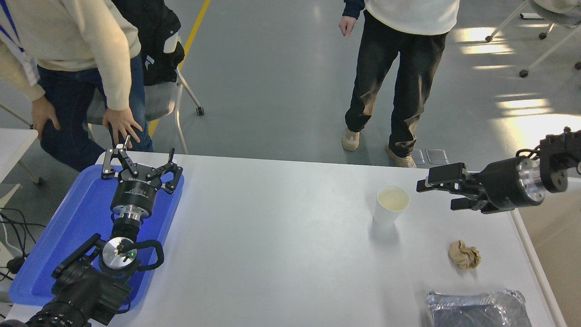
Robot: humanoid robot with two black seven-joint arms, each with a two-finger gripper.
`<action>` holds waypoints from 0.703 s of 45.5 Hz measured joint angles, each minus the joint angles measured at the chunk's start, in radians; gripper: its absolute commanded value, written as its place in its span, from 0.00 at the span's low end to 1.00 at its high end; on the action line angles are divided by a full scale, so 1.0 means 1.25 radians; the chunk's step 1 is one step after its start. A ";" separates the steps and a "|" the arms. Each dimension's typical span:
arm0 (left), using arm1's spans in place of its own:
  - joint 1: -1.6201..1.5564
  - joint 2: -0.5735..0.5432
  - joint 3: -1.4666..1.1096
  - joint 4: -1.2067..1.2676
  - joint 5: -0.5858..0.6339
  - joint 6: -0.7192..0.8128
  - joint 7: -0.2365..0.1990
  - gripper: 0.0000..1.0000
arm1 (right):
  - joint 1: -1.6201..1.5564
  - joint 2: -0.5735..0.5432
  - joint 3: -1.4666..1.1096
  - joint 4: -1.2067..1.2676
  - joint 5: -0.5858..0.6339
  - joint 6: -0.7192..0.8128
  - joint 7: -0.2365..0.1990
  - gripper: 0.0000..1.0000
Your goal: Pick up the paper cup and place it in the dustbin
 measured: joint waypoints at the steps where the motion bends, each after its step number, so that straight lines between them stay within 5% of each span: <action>1: 0.000 0.000 0.000 0.000 0.000 0.000 0.000 1.00 | 0.008 0.007 -0.010 0.002 -0.002 0.002 0.000 1.00; 32: 0.001 0.000 0.000 0.000 0.000 0.000 0.000 1.00 | 0.200 0.325 -0.265 0.011 0.018 0.031 -0.001 1.00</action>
